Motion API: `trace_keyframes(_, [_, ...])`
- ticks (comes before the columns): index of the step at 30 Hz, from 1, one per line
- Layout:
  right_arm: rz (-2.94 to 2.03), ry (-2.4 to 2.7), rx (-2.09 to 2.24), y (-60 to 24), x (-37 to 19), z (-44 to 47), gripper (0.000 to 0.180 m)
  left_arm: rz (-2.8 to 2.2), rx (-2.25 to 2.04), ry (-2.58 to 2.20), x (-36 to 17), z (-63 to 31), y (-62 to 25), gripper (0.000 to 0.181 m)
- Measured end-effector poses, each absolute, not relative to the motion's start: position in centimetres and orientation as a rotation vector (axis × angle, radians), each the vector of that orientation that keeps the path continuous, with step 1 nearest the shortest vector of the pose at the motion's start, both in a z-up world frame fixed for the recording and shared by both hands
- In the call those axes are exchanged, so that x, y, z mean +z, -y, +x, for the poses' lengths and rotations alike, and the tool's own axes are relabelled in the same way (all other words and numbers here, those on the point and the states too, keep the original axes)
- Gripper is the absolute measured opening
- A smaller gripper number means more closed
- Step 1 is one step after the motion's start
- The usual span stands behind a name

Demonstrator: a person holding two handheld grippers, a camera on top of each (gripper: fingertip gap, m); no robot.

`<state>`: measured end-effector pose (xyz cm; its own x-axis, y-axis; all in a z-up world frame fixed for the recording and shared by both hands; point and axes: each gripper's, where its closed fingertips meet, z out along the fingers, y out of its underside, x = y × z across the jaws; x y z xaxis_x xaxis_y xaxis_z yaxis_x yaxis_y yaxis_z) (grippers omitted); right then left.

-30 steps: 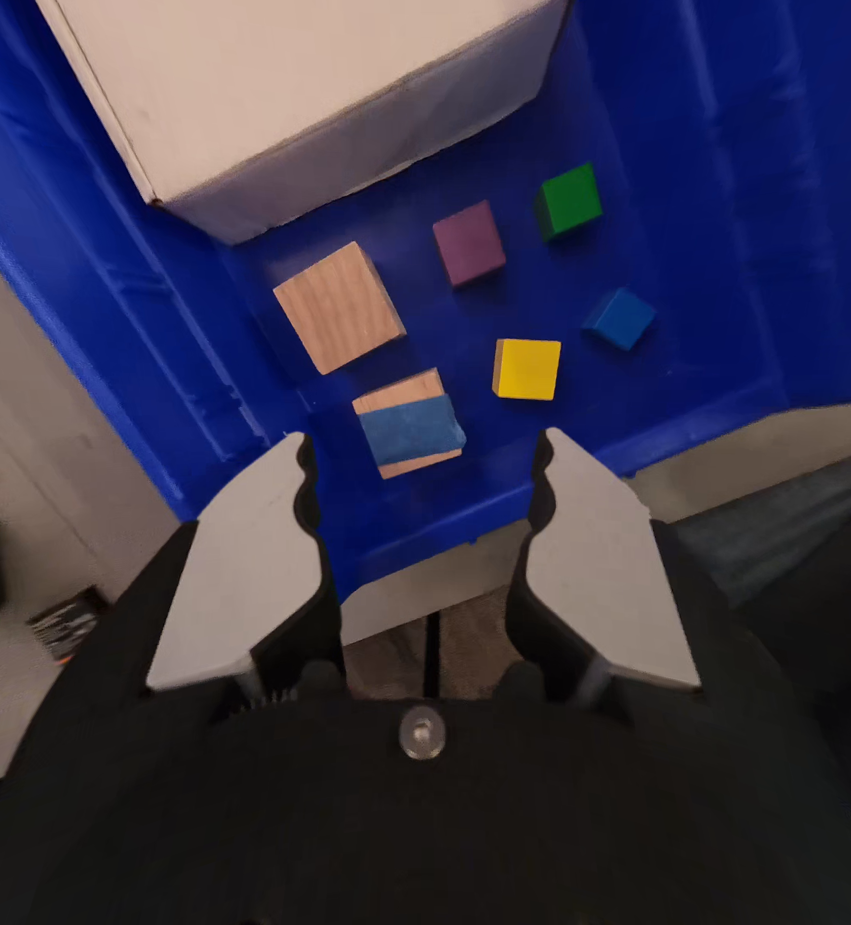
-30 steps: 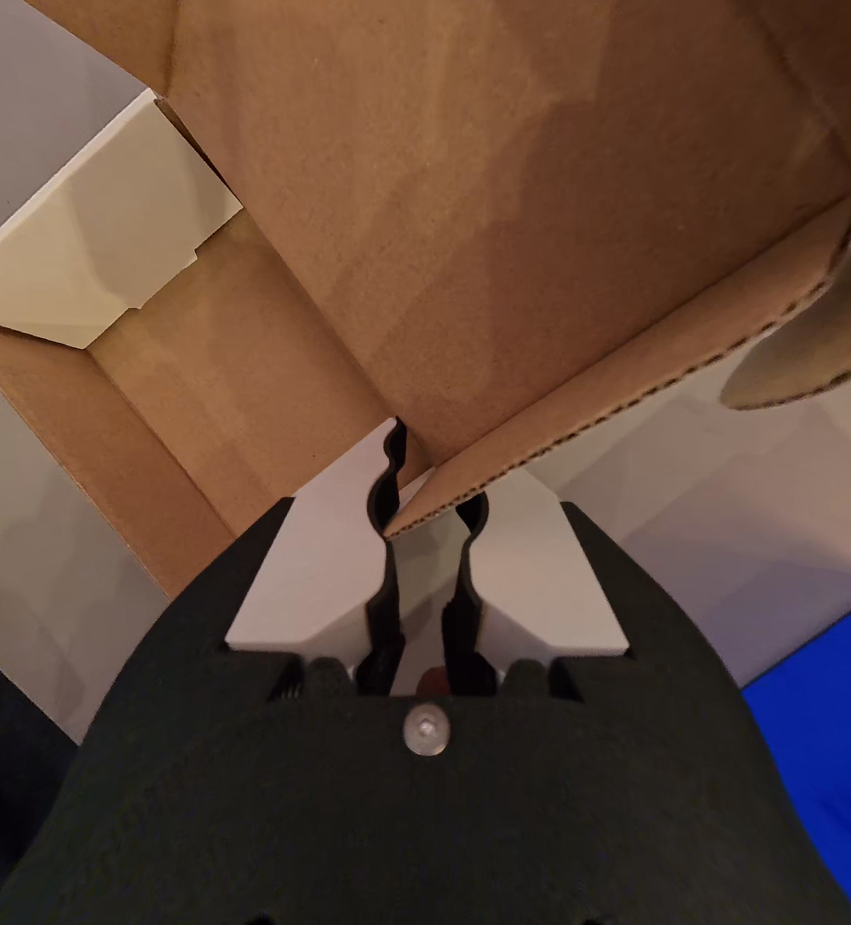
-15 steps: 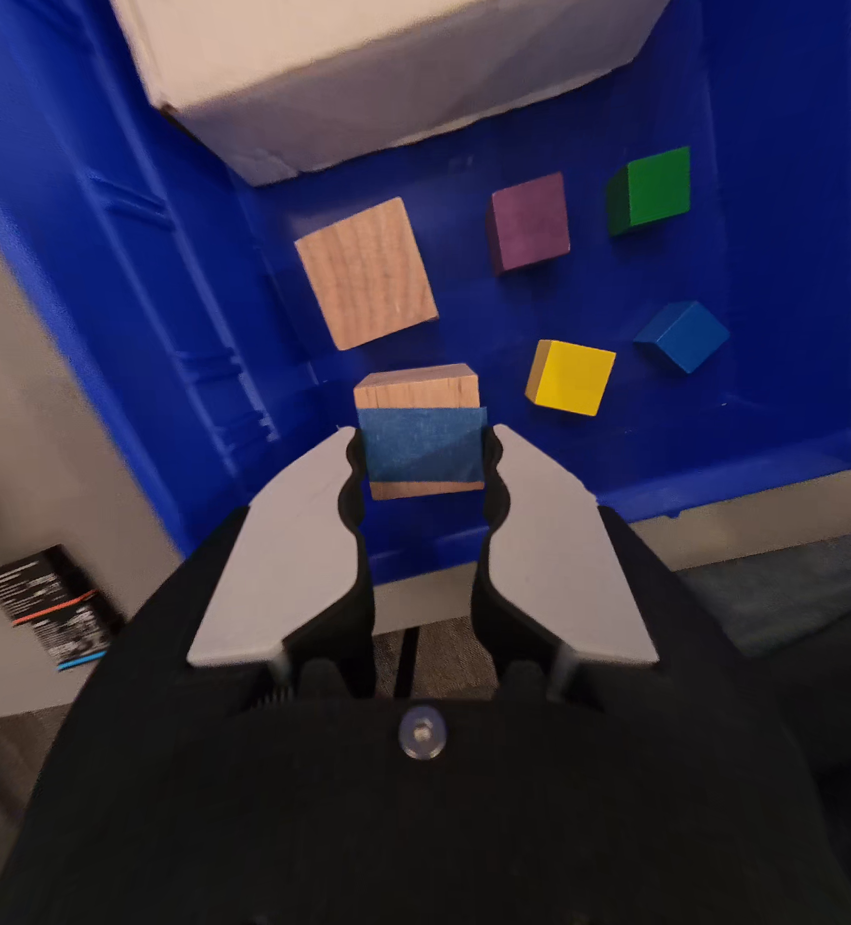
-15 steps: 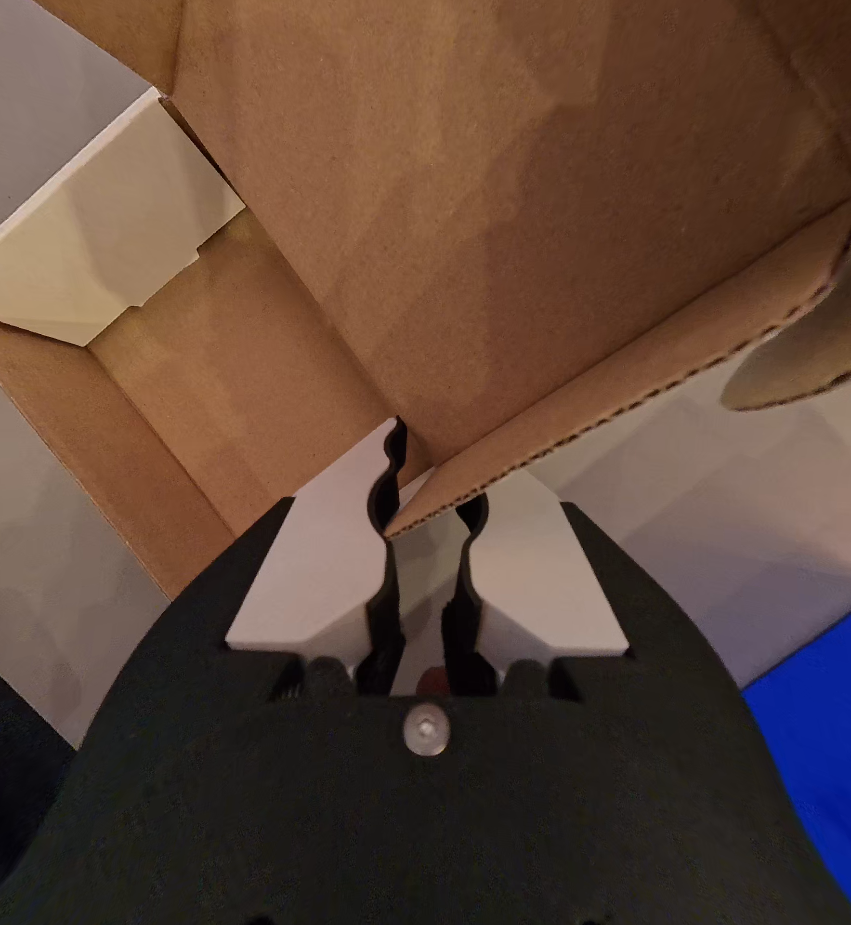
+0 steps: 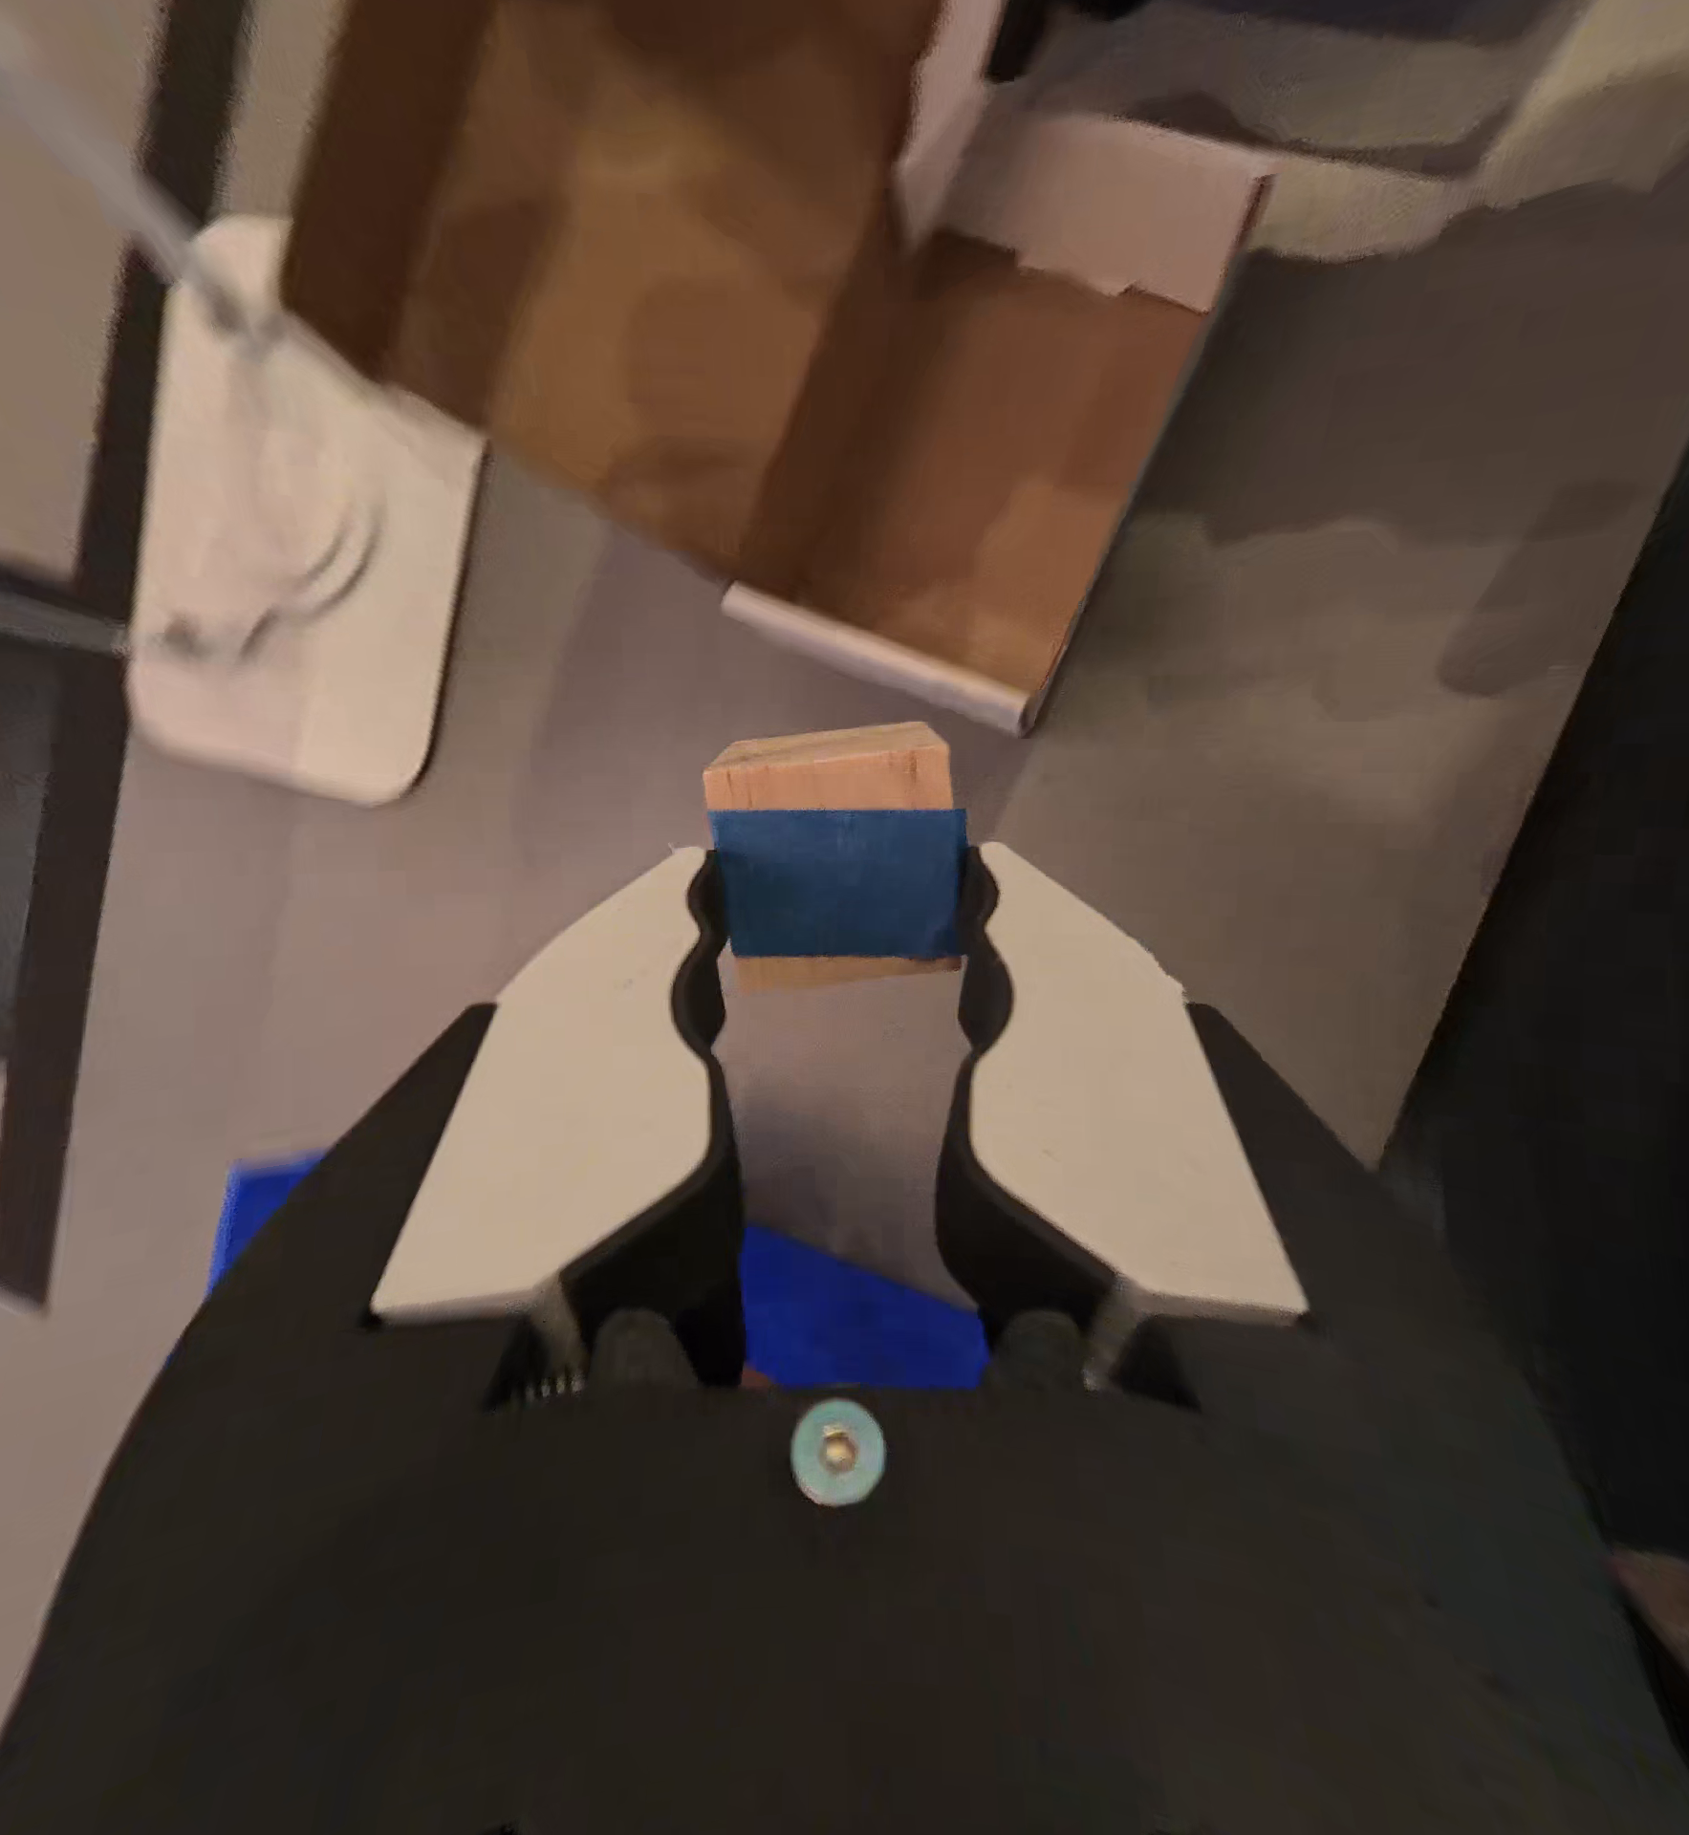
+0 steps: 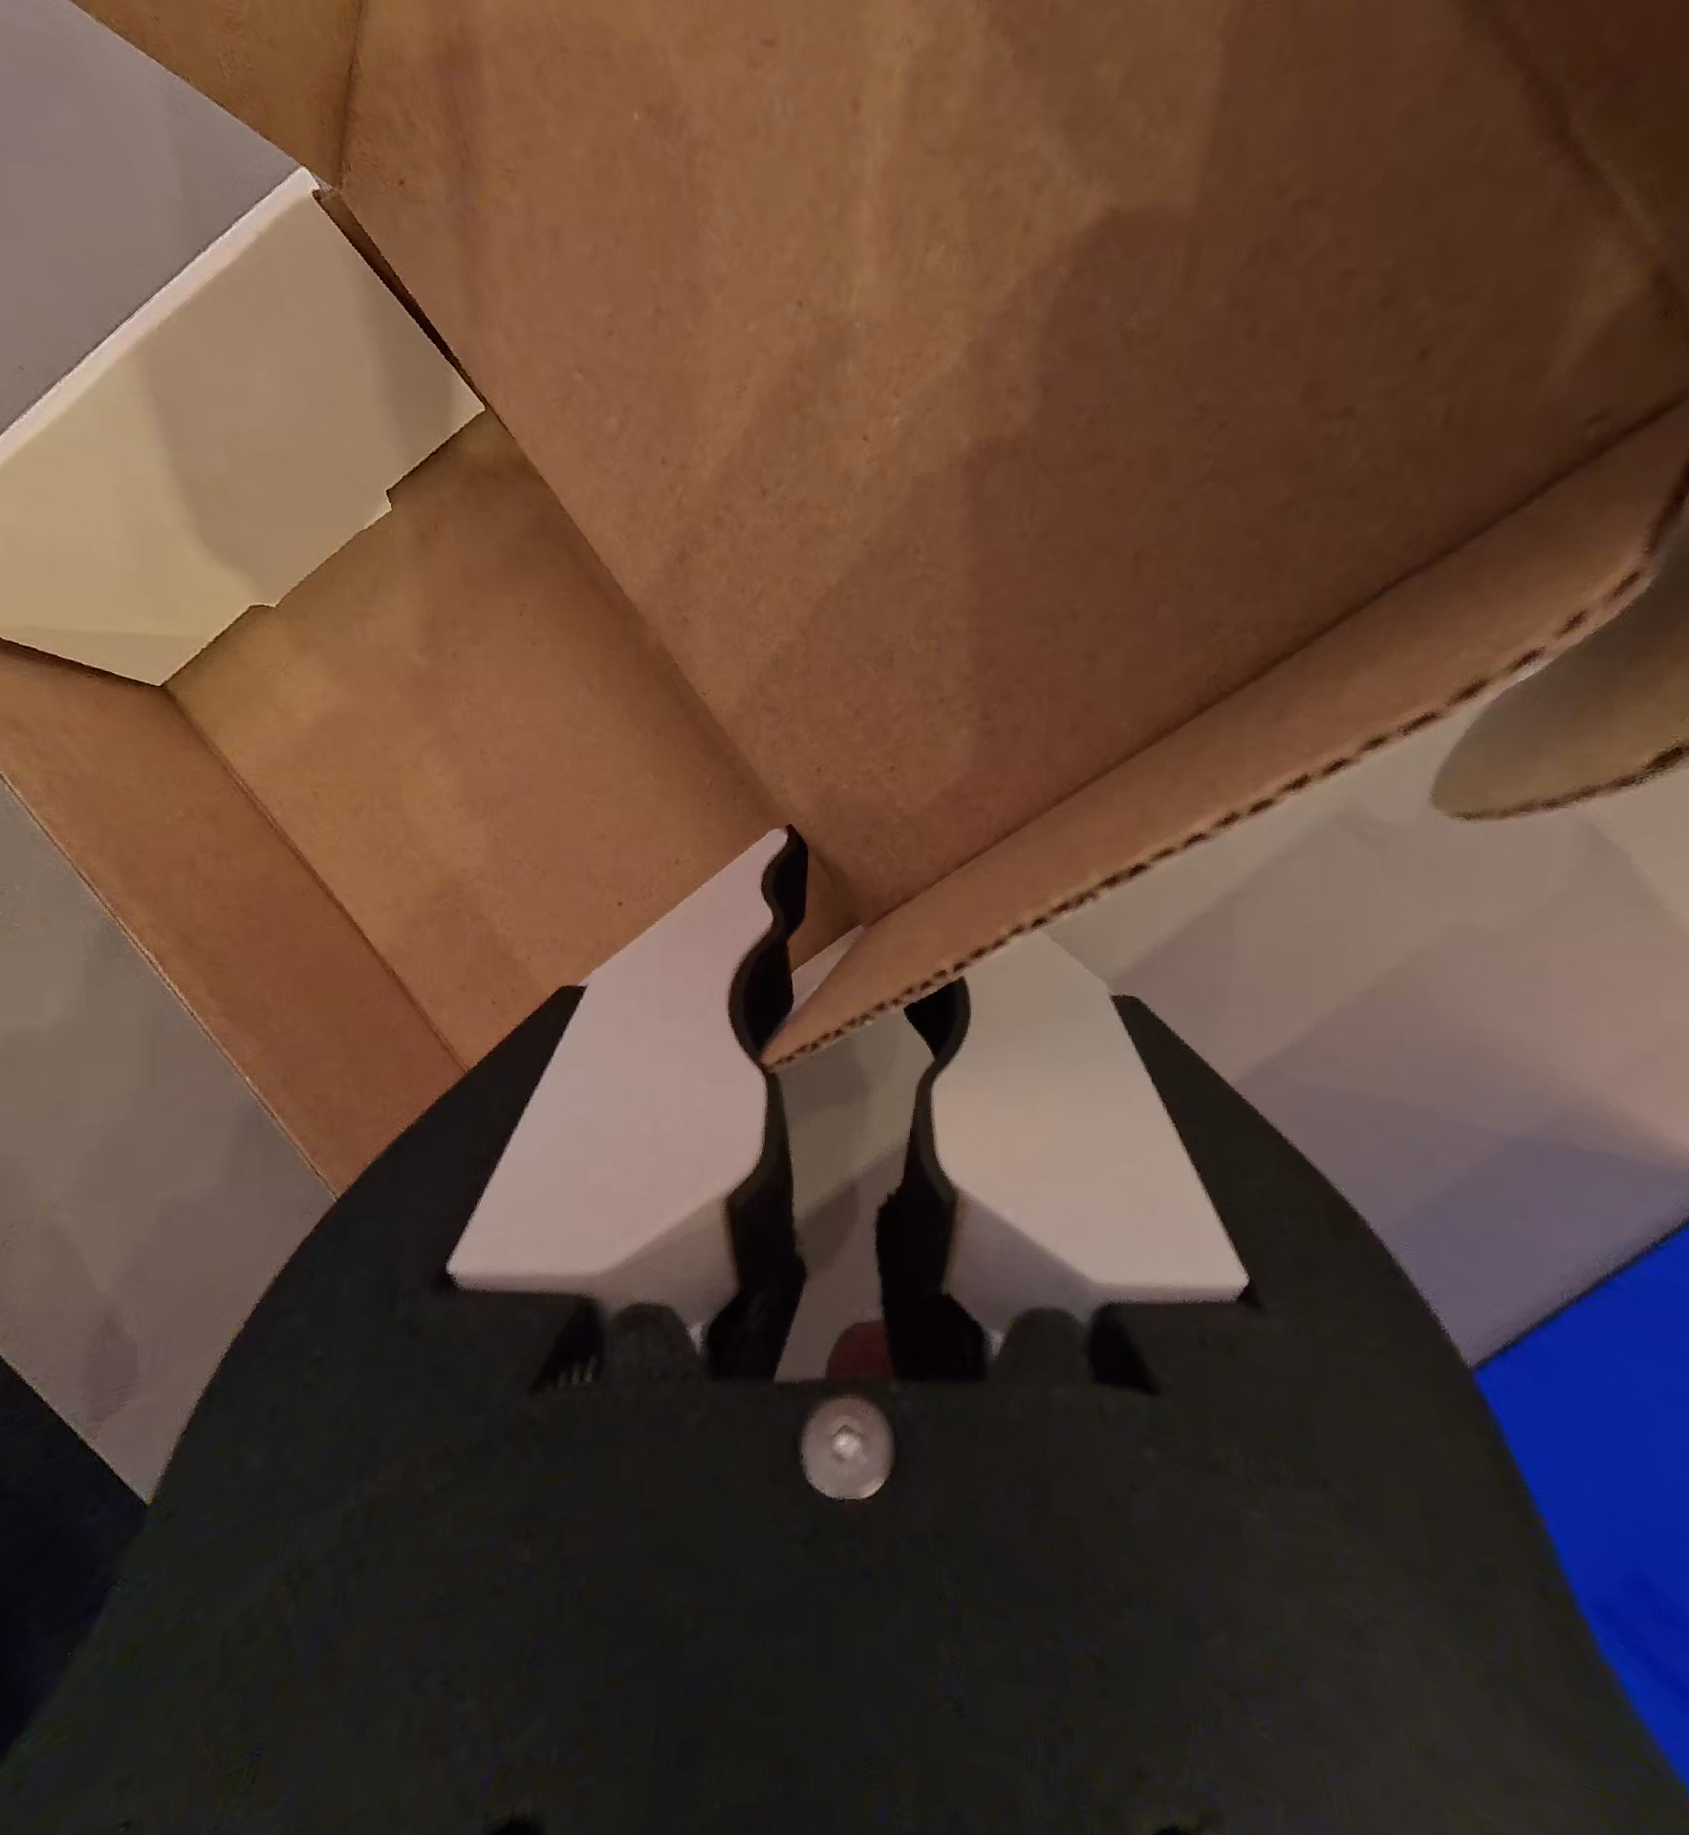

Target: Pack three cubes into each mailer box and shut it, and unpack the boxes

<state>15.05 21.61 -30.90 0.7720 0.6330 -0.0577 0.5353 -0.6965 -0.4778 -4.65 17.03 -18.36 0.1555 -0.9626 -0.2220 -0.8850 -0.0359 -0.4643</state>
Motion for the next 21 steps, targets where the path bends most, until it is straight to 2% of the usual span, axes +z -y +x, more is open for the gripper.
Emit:
trace_keyframes(6, [-2.519, 0.888, 0.302, -21.6, -30.9, 15.0, 0.015, -1.812, -0.188, -2.122, -25.1, 3.0, -17.6, 0.045])
trace_keyframes(16, [-2.507, 0.900, 0.316, -21.6, -30.9, 14.9, 0.015, -1.847, -0.145, -2.327, -30.9, 4.2, -18.0, 0.045])
trace_keyframes(19, [-2.509, 0.899, 0.315, -21.6, -30.9, 15.0, 0.015, -1.847, -0.170, -2.320, -30.9, 4.2, -18.1, 0.051])
trace_keyframes(21, [-2.510, 0.899, 0.311, -21.6, -30.9, 15.0, 0.015, -1.833, -0.163, -2.316, -30.8, 4.2, -18.1, 0.063])
